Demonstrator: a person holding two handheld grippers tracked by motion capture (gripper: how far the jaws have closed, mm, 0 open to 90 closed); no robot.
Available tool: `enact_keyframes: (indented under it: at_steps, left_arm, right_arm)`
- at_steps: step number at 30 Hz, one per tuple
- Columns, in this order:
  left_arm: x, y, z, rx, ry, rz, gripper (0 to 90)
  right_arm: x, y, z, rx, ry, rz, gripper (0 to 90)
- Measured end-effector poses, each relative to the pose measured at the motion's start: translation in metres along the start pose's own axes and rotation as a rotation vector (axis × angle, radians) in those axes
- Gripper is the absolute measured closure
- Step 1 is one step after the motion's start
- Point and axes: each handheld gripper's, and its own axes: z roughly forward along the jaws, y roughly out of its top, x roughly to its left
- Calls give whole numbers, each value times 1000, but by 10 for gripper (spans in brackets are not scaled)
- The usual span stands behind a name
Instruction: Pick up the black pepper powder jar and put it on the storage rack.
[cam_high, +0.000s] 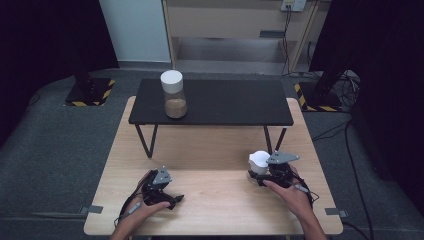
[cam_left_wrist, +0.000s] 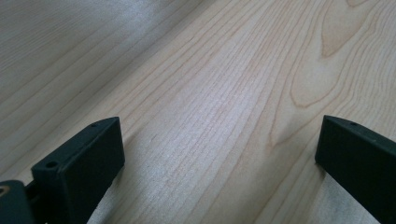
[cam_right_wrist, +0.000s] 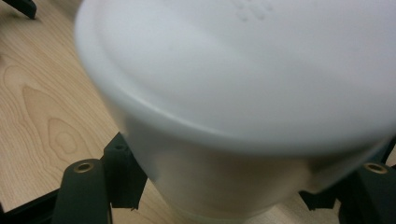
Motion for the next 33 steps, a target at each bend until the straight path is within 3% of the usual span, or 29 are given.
enact_keyframes:
  at_steps: [16, 33]
  left_arm:
    - [0, 0, 0, 1, 0, -1, 0]
    - [0, 0, 0, 1, 0, -1, 0]
  right_arm:
    - [9, 2, -21, -46, 37, -5, 319]
    - [17, 26, -33, -18, 45, -41, 319]
